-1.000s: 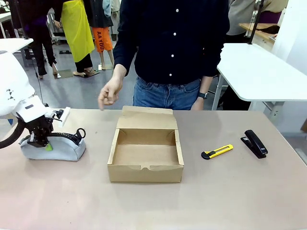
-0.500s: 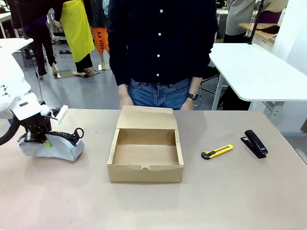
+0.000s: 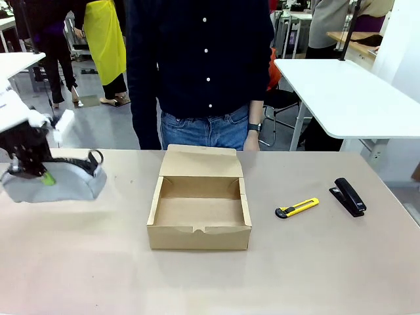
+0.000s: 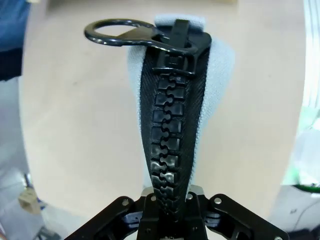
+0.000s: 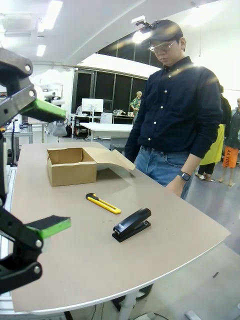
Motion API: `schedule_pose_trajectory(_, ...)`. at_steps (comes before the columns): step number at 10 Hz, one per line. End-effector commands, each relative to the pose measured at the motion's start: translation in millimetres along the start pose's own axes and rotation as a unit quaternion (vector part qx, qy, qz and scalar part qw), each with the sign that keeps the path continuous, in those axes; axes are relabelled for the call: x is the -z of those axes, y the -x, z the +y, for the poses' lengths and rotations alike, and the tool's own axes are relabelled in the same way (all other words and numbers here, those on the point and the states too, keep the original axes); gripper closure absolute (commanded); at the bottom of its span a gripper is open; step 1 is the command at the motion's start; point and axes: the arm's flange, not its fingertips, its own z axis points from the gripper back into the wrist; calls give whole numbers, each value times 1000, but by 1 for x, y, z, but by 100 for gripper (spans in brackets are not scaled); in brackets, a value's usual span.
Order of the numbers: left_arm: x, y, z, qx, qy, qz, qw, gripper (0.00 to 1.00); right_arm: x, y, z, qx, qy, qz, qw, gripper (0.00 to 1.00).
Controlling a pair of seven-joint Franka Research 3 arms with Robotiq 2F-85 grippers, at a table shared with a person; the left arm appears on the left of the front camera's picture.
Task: Pack the items into the box.
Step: Pick up the item specified by the human and place it in the Mailer Box.
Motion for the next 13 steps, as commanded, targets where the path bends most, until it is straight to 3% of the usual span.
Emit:
schedule_pose_trajectory(1, -40, 9, -28, -37, -22, -64, 997, 100, 0, -3, 2, -13, -10, -8, 1000, 0)
schedule_pose_trajectory(2, -57, 16, -35, -79, -56, -76, 992, 100, 0, -3, 2, -13, -10, -8, 1000, 0)
schedule_pose_trajectory(3, -28, 2, -15, -27, -8, -25, 999, 100, 0, -3, 2, -13, -10, -8, 1000, 0)
schedule_pose_trajectory(8, -28, 2, -15, -27, -8, -25, 999, 100, 0, -3, 2, -13, -10, -8, 1000, 0)
schedule_pose_trajectory(9, -21, -1, -16, -32, 1, -26, 999, 94, 0, -3, 2, -13, -10, -8, 1000, 0)
schedule_pose_trajectory(10, -28, -33, -27, -19, 17, -60, 998, 94, 0, -3, 2, -13, -10, -8, 1000, 0)
schedule_pose_trajectory(11, -33, -71, -36, -32, 31, -28, 999, 94, 0, -3, 2, -13, -10, -8, 1000, 0)
schedule_pose_trajectory(13, -24, -158, -37, 0, 6, 13, 1000, 94, 0, -3, 2, -13, -10, -8, 1000, 0)
